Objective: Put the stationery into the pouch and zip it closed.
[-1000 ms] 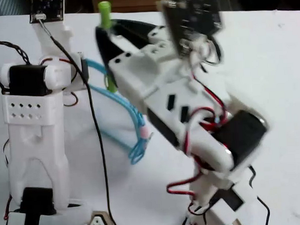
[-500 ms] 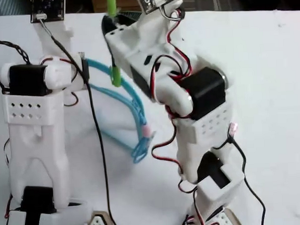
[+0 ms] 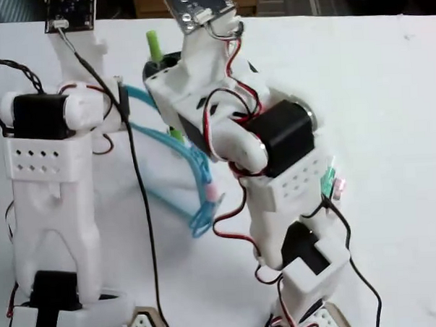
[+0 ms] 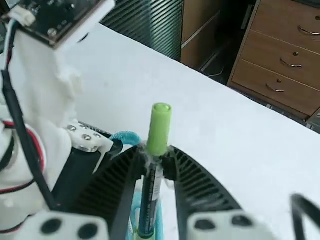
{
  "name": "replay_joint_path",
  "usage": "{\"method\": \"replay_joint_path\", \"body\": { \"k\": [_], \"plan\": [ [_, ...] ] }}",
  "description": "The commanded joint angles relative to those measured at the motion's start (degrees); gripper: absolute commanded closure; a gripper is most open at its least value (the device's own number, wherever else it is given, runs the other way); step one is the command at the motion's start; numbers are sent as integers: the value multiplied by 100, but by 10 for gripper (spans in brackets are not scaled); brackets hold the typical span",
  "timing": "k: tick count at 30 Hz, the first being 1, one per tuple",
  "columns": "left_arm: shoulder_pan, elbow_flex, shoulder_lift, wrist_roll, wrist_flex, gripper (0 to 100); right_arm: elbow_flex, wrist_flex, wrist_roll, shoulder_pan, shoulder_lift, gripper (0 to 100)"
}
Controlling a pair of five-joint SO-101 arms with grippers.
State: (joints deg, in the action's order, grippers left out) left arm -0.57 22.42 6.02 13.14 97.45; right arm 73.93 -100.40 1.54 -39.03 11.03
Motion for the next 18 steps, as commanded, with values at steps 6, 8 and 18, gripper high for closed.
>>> {"method": "replay_joint_path", "body": {
  "k": [6,8,18],
  "plan": [
    [22,-88,-31,-35,149,977,53,-92,-9,-110,-295,675],
    [13,-88,-31,-35,149,977,53,-92,-9,-127,-418,679],
    [13,-88,-31,-35,149,977,-141,-92,26,1508,-673,717]
  ]
}}
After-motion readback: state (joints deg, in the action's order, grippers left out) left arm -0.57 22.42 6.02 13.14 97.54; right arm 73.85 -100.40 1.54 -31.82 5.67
